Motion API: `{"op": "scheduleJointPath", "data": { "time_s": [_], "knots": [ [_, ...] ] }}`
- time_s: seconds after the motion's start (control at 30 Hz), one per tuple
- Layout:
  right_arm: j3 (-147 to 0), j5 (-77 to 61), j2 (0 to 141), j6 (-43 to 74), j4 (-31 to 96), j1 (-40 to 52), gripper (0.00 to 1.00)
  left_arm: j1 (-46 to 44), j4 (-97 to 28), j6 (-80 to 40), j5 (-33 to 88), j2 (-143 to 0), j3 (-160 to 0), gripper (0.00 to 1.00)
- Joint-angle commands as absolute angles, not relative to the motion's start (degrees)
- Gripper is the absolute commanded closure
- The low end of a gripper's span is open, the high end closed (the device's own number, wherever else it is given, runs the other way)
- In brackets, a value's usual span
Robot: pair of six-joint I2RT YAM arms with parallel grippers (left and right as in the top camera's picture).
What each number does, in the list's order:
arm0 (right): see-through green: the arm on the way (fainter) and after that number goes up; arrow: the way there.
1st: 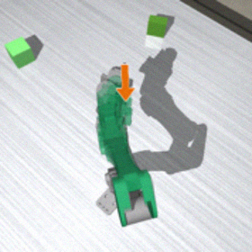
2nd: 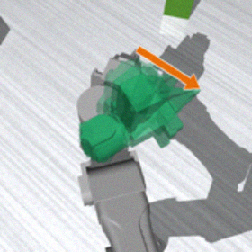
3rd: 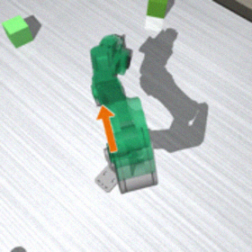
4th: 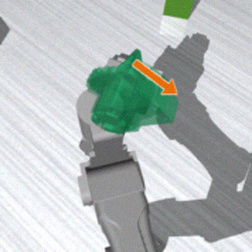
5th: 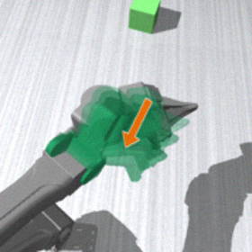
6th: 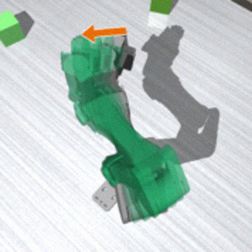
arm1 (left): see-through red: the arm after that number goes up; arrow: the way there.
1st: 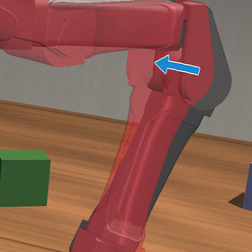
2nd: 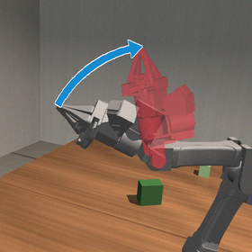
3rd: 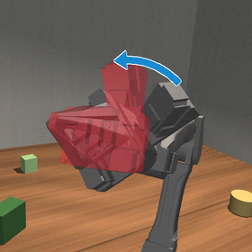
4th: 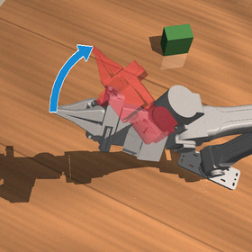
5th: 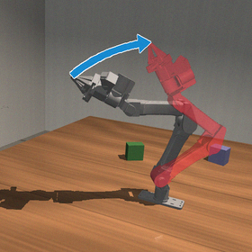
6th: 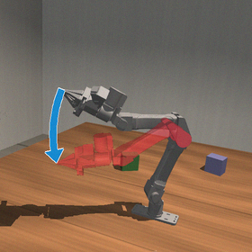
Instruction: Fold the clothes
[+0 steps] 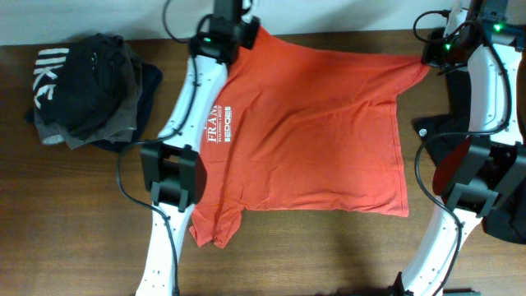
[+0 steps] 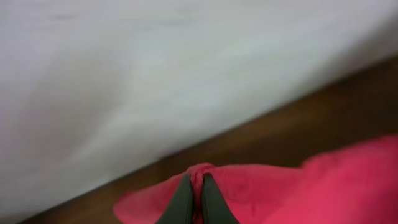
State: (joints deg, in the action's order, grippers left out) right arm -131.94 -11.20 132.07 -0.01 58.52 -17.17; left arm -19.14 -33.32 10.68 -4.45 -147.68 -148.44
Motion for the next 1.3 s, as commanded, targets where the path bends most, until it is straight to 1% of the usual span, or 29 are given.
{"op": "scheduleJointPath", "data": {
  "time_s": [0.0,0.23,0.5,0.6,0.83,0.93,1.13,1.27],
  "knots": [
    [-131.79,-9.82,131.7,0.05,58.65,-17.58,0.96,-21.21,-34.61,12.1,-3.79,-147.55,-148.86,0.99],
    [-131.79,-9.85,131.7,0.05,58.98,-17.58,0.96,-24.64,-39.13,12.34,-3.66,-147.55,-148.86,0.99],
    [-131.79,-9.82,131.7,0.03,59.79,-17.63,0.96,-25.04,-43.09,12.29,-3.86,-147.52,-149.01,0.99],
    [-131.79,-9.85,131.7,0.03,60.07,-17.63,0.96,-25.04,-48.9,12.25,-3.84,-147.52,-150.87,0.99],
    [-131.79,-9.85,131.7,0.03,60.47,-17.63,0.96,-25.12,-72.25,10.2,-3.81,-147.52,-163.02,0.99],
    [-131.79,-9.87,131.7,0.05,60.53,-17.63,0.96,-25.39,-79.05,9.67,-3.16,-147.52,-166.36,0.99],
    [-131.79,-9.87,131.7,0.05,60.95,-17.63,0.95,-25.85,-87.88,9.67,2.28,-148.24,-165.71,0.99],
    [-131.79,-9.87,131.7,0.05,61.34,-17.63,0.96,-25.82,-92.03,9.65,2.22,-150.26,-164.81,0.99]
  ]
}}
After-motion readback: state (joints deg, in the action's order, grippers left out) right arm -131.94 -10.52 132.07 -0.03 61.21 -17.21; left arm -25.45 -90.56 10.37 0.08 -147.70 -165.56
